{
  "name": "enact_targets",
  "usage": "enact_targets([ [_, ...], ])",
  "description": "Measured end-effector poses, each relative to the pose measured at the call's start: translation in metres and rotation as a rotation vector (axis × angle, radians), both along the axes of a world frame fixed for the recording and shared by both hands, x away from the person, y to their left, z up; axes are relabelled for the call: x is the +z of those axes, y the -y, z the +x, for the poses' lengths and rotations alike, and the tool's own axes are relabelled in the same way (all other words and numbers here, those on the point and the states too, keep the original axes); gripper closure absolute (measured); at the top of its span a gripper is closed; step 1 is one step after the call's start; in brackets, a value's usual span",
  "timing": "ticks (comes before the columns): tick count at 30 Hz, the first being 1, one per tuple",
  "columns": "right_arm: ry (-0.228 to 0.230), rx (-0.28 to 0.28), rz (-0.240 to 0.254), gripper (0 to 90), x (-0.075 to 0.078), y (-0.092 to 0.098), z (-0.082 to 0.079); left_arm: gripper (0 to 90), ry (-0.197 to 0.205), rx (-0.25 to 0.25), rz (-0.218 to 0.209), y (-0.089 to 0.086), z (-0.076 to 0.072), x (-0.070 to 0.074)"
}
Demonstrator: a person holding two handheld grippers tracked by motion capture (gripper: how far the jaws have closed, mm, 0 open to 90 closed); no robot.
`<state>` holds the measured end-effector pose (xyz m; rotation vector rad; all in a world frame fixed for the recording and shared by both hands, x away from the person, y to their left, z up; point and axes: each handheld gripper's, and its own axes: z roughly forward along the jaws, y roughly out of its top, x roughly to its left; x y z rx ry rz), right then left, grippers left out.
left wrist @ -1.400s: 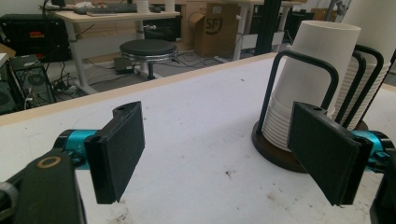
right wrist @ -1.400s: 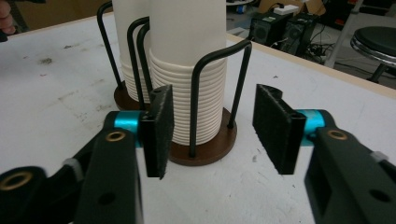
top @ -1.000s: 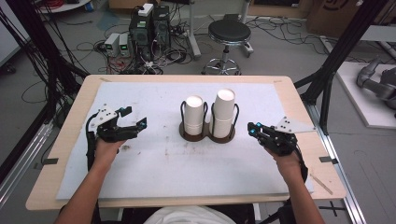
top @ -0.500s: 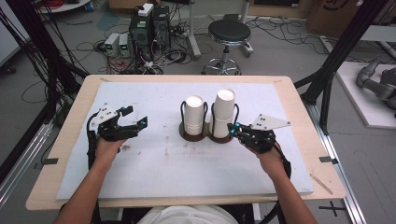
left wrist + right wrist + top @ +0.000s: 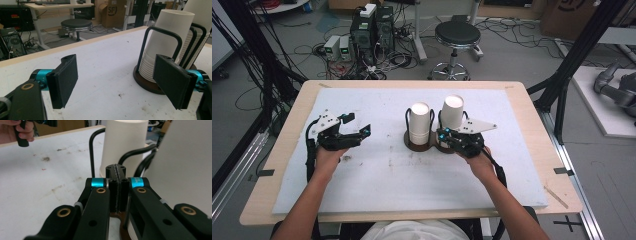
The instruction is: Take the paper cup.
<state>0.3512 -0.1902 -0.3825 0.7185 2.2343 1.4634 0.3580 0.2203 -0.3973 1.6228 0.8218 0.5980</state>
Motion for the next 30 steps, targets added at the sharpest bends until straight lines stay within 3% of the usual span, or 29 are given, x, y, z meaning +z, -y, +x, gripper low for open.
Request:
enact_targets([
  [3, 0.009, 0.032, 0.007, 90.0, -0.001, -0.007, -0.001, 20.3, 0.001, -0.003, 0.007, 0.0, -0.002, -0.001],
  [8, -0.023, 0.046, -0.016, 90.0, -0.008, -0.021, 0.001, 20.3, 0.002, -0.001, 0.005, 0.0, -0.004, -0.001],
  [15, -0.049, 0.005, -0.079, 90.0, -0.027, -0.045, 0.008, 20.3, 0.004, 0.003, 0.009, 0.0, -0.004, -0.001],
  [30, -0.114, -0.068, -0.075, 90.0, -0.047, -0.059, 0.013, 20.9, -0.004, -0.009, 0.018, 0.001, -0.004, -0.002],
])
